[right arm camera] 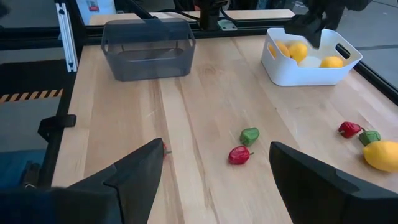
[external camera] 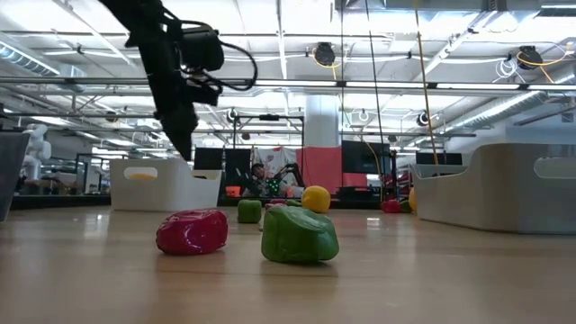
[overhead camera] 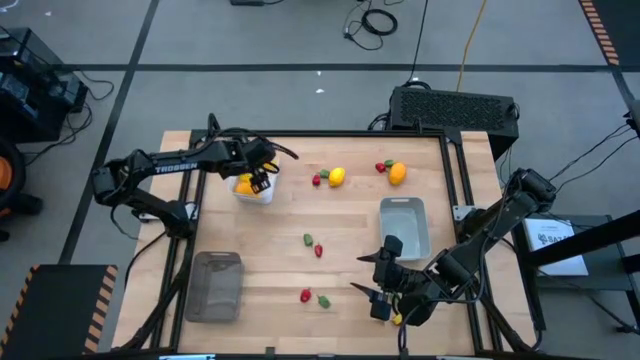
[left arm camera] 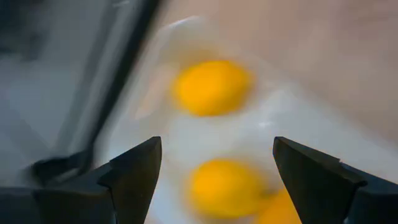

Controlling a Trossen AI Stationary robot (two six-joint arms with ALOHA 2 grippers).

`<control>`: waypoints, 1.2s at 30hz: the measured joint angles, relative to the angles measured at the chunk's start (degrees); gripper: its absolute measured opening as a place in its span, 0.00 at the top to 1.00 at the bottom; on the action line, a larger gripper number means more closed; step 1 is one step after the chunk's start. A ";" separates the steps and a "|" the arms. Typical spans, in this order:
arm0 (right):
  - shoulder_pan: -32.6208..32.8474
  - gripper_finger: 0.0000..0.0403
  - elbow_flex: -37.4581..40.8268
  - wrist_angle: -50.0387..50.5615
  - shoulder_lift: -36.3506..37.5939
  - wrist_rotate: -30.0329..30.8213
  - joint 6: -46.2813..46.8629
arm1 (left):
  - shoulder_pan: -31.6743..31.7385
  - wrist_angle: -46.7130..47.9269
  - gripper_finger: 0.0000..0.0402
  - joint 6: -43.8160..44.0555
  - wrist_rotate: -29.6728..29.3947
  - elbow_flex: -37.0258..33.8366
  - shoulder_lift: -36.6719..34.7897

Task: Sort produce into baskets
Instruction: Put the left yellow lemon into the white bin

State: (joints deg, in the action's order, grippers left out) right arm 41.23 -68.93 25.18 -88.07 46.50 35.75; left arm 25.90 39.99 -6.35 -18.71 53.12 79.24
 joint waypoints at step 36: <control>-0.02 0.30 0.02 2.57 -0.01 -0.06 -1.95 | -9.96 -36.46 0.21 27.08 6.04 23.71 39.91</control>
State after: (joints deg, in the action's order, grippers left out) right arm 41.21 -68.90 27.76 -88.09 46.44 33.80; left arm 15.94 3.53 20.73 -12.67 76.83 119.15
